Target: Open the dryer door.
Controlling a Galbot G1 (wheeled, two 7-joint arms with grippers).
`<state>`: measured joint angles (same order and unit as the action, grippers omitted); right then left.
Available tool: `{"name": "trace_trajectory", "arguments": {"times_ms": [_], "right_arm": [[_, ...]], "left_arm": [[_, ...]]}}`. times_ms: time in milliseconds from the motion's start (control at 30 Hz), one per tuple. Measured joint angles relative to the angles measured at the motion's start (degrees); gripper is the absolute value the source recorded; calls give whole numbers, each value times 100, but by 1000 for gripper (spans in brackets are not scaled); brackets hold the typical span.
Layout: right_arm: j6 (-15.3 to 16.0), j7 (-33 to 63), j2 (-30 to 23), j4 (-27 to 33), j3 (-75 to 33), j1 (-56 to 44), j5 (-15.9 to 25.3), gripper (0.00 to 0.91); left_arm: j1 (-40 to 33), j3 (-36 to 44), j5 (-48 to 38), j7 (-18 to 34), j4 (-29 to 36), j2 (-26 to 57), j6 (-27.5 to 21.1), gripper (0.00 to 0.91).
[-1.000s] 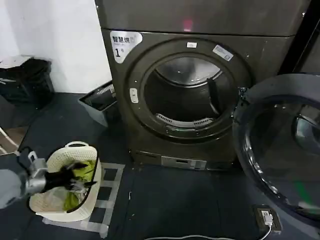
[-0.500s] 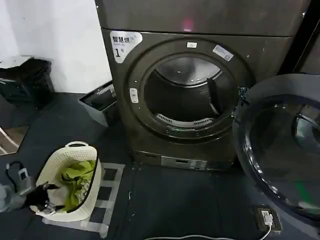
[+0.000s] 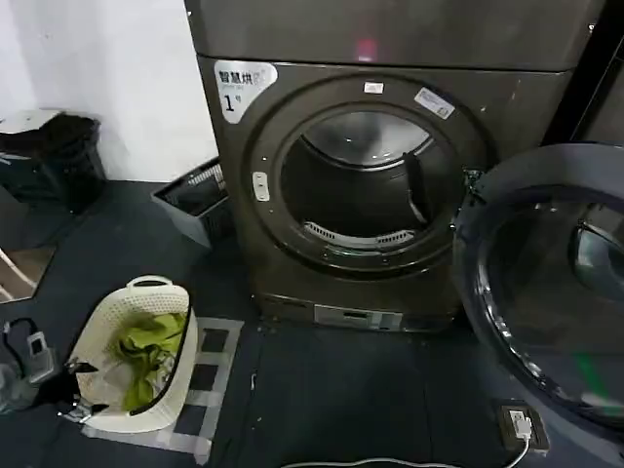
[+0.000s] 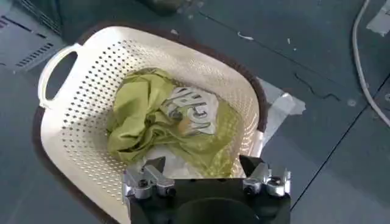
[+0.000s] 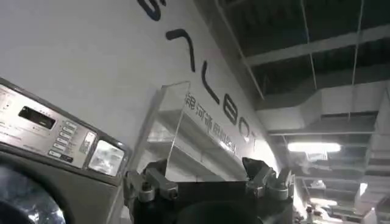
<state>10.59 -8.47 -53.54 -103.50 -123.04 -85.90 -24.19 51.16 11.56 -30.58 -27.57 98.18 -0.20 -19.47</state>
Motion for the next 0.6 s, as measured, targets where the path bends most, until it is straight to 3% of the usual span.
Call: {"name": "trace_trajectory", "arguments": {"times_ms": [600], "right_arm": [[4, -9, 0, -37, -17, 17, -16, 907]], "left_arm": [[-21, -6, 221, 40, 6, 4, -25, 907]]}}
